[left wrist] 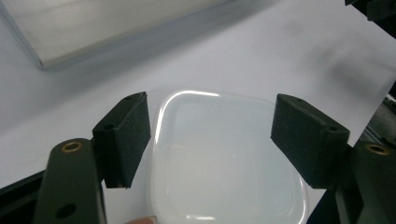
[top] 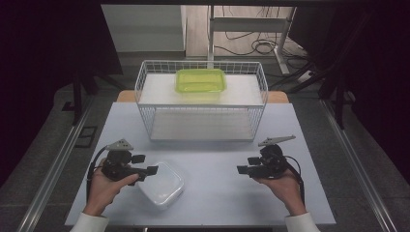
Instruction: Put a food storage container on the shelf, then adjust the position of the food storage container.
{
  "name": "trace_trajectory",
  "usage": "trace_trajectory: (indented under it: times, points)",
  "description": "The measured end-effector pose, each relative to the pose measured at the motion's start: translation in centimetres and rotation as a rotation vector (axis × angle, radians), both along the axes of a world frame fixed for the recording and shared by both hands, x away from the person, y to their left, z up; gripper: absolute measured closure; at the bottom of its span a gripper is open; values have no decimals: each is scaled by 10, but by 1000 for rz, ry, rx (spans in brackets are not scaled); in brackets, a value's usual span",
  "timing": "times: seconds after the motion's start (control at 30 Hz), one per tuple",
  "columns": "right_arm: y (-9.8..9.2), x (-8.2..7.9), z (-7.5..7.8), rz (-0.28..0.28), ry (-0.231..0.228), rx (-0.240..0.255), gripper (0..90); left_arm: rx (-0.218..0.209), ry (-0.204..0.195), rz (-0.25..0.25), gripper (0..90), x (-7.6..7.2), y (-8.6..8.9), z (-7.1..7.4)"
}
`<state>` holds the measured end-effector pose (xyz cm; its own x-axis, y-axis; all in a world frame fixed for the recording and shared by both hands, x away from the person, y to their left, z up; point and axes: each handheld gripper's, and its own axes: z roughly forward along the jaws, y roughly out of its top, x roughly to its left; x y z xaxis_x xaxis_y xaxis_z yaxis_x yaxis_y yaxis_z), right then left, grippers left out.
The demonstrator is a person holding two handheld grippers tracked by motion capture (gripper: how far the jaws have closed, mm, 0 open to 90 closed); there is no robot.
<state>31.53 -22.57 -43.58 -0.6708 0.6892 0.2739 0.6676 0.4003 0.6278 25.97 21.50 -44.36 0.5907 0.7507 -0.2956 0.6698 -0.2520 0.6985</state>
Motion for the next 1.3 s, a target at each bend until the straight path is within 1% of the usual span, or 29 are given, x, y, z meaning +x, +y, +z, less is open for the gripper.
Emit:
trace_trajectory:
  times: [0.03,0.07,0.13,0.17,0.2,0.3,0.37,0.4,0.43,0.67,0.77,0.8,0.83,0.87,0.9,0.93,0.97,1.0,1.03,1.07,1.17,1.2,1.23,1.27,1.3]
  points:
    - [0,0,0,0,0,0,371,0,0,0,277,0,0,0]
    - [0,-1,-2,3,1,-12,371,4,6,20,276,1,3,-2]
    - [1,-2,-2,5,-3,-20,371,6,2,27,277,-1,5,-1]
    - [1,-2,-2,5,-3,-20,371,6,2,27,276,-1,5,-1]
    - [1,-3,-2,8,-8,-17,371,15,-2,30,274,-4,6,0]
    - [0,-4,-1,3,-9,-14,371,17,-3,36,273,-6,7,0]
    - [0,-4,-2,4,-8,-16,370,27,-5,43,266,-8,8,0]
    - [0,-4,-2,4,-8,-16,370,27,-5,43,261,-8,8,0]
    - [1,-4,-3,4,-8,-20,368,36,-9,36,255,-10,9,0]
    - [2,-6,-2,1,-14,-12,368,28,-17,27,257,-14,15,1]
    - [2,-6,-3,0,-12,-18,367,34,-20,6,276,-18,20,3]
    - [2,-7,-5,-3,-10,-21,367,37,-19,9,297,-20,25,3]
    - [1,-7,-6,-4,-9,-22,368,37,-19,9,307,-20,25,3]
    - [1,-7,-6,-6,-7,-24,368,31,-13,14,322,-21,29,2]
    - [1,-7,-6,-6,-7,-24,368,31,-13,14,340,-21,29,2]
    - [-1,-8,-7,-10,-6,-24,368,29,-7,18,372,-22,31,2]
    - [-1,-8,-7,-10,-6,-24,368,26,-3,19,372,-22,32,1]
    - [-2,-8,-7,-14,-9,-21,368,24,1,14,438,-23,33,1]
    - [-2,-8,-7,-14,-9,-21,368,21,3,10,438,-23,33,0]
    - [-3,-8,-8,-15,-7,-22,367,16,12,-10,530,-25,33,-1]
    - [-4,-8,-9,-19,-3,-23,367,19,33,-41,646,-27,31,-5]
    - [-4,-8,-9,-19,-3,-23,367,19,33,-41,688,-27,31,-5]
    - [-4,-8,-10,-19,-1,-24,368,18,44,-57,688,-28,30,-8]
    - [-4,-8,-12,-20,5,-24,368,20,53,-68,724,-28,29,-10]
    - [-4,-7,-13,-18,7,-28,368,22,59,-75,778,-29,28,-11]
